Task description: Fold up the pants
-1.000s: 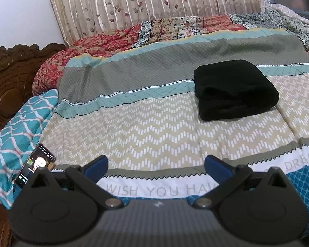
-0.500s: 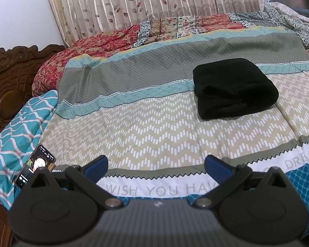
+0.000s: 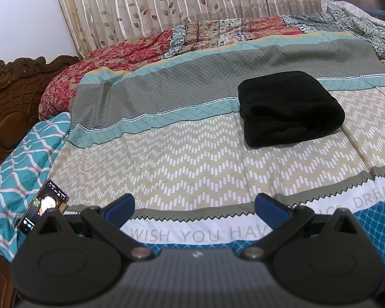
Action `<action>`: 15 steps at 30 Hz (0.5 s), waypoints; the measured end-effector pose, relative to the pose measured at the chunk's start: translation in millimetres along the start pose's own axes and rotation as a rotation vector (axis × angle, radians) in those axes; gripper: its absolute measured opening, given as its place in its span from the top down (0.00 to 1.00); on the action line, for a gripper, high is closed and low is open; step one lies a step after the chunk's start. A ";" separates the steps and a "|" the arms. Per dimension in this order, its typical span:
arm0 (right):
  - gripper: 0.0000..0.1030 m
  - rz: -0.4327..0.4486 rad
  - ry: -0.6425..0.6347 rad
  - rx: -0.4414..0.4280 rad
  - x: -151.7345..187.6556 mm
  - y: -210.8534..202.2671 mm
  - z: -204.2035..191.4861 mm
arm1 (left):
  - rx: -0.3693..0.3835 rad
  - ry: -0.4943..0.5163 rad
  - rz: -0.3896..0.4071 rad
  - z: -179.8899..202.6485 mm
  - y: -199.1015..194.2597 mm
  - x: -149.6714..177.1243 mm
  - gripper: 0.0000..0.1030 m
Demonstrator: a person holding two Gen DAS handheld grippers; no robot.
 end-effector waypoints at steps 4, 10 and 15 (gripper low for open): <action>0.00 0.000 0.001 0.001 0.2 0.0 -0.2 | -0.002 -0.002 0.003 -1.0 -0.6 0.3 0.00; 0.00 0.000 0.001 0.000 0.0 0.0 -0.1 | -0.002 -0.001 0.006 -0.6 -0.8 0.0 0.00; 0.00 -0.002 0.002 0.000 2.1 -0.3 -0.5 | -0.006 0.001 0.007 0.0 -0.6 0.5 0.00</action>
Point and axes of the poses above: each gripper's, at about its wrist camera, not at the fingertips, and y roughly the way its jaws point, z to its right, x to its underside, the point moved 5 cm from there along y, roughly the way its jaws point, and after that the axes turned 4 degrees about -z, right-handed, at the moved point
